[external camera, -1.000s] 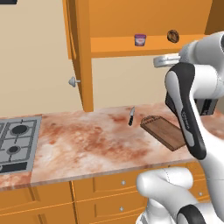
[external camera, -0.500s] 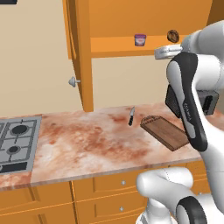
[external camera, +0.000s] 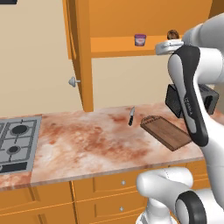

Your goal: Pick the bread, place it on the cutting board, pick the jam, place it on the counter, and close the cabinet.

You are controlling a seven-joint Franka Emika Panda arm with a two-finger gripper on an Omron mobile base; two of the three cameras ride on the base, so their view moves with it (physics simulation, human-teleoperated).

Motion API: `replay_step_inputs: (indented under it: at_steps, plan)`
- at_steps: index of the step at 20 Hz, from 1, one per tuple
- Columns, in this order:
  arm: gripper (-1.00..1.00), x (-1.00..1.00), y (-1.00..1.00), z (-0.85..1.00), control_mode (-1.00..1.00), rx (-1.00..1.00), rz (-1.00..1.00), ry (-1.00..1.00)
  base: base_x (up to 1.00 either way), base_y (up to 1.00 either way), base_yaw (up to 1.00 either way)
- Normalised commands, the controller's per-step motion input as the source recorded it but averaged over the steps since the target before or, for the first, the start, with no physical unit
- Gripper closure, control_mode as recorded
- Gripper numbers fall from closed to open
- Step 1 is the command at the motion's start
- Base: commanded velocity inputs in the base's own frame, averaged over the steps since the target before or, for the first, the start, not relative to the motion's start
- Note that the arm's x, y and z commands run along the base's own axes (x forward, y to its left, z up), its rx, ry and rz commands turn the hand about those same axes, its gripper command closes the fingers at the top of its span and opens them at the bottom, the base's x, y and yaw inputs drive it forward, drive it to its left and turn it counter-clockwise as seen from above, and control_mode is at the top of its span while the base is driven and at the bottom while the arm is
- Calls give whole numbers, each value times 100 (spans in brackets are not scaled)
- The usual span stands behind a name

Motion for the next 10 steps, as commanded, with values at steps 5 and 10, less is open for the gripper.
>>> replay_step_inputs:
  at_steps: [5,10]
  plan:
    - [-100,21,0,5,-100,0,0,4,0,0,0]
    - [-100,42,0,5,-100,0,0,11,0,0,0]
